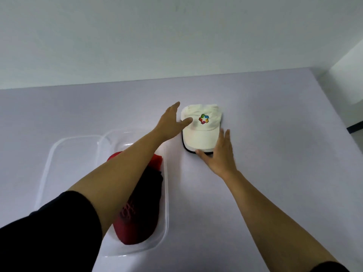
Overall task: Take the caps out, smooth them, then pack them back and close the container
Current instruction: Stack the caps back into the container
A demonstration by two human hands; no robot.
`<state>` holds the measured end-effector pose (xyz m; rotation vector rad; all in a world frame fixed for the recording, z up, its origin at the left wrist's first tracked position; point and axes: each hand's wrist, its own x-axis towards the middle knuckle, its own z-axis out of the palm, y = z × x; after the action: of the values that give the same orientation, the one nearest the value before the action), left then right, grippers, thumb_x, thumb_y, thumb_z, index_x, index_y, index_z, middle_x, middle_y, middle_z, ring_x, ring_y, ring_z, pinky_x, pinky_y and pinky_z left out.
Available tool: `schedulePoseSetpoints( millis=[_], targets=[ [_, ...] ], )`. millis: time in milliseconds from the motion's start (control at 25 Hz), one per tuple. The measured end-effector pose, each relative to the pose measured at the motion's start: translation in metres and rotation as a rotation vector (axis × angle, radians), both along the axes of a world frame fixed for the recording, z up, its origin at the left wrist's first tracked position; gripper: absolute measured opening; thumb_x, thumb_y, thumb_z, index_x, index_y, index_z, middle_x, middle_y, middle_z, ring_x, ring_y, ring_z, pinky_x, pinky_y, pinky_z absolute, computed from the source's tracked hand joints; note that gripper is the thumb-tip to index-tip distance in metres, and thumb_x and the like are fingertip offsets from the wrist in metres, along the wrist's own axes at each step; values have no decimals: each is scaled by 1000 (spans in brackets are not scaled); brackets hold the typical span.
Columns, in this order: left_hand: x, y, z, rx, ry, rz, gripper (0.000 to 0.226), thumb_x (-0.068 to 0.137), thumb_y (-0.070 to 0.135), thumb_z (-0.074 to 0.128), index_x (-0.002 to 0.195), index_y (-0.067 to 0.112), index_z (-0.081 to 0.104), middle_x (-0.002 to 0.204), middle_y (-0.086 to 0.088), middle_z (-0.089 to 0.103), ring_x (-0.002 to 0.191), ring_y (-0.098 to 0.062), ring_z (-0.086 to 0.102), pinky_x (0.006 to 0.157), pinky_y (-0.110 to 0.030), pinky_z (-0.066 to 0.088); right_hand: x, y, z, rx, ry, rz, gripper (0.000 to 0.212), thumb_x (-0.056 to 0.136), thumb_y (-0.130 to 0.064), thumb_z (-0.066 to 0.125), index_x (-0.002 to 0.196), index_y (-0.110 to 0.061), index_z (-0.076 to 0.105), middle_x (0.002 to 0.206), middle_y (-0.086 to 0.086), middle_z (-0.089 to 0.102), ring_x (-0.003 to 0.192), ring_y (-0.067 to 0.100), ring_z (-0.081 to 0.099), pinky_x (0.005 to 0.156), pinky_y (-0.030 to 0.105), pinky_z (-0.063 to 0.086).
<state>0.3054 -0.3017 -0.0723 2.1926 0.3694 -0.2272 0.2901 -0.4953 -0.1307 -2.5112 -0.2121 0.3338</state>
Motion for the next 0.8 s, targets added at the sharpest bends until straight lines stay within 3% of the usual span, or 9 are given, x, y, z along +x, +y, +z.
schedulePoseSetpoints(
  millis=[80,160,240,320,440,600,800],
  targets=[
    [20,-9,-10,-57,56,-20,89,83,43,67,150,16,15,158,-2,19,144,-21,23,116,-36,24,9,-9,-12,12,81,51,113,72,-59,66,148,-12,-2,158,15,1,145,29,6,117,44,18],
    [34,-10,-19,-144,92,24,91,77,41,73,148,20,20,154,-2,29,138,-21,31,110,-34,30,15,-17,-22,40,121,106,109,73,-60,64,148,-13,0,157,12,10,144,27,14,116,46,23],
    [44,-6,-27,-163,118,55,73,74,41,76,135,24,42,130,-1,49,115,-20,47,89,-29,44,18,-23,-31,26,114,177,105,76,-60,61,148,-13,1,157,12,14,143,27,19,114,45,26],
    [51,-3,-29,-190,184,-9,52,70,43,78,113,19,60,103,0,59,91,-18,54,67,-27,45,15,-27,-34,-26,90,244,100,81,-55,57,148,-11,-1,157,15,7,145,28,11,117,41,20],
    [55,-4,-24,-243,330,-148,43,66,41,79,97,12,69,88,-3,64,79,-17,56,63,-31,43,10,-33,-39,-54,54,273,96,85,-52,54,148,-11,-6,158,14,-4,146,26,3,118,38,14],
    [53,-11,-8,29,430,-343,22,71,35,79,83,23,65,78,4,59,75,-15,51,60,-27,45,8,-40,-37,-105,46,299,95,85,-54,52,148,-13,-7,158,10,-5,146,24,2,117,41,13],
    [43,-14,42,220,264,-448,31,76,36,76,79,7,64,65,3,49,61,-13,45,52,-23,34,-3,-30,-12,-57,-2,116,107,76,-63,58,148,-12,-3,158,13,2,146,26,3,116,45,14]
  ],
)
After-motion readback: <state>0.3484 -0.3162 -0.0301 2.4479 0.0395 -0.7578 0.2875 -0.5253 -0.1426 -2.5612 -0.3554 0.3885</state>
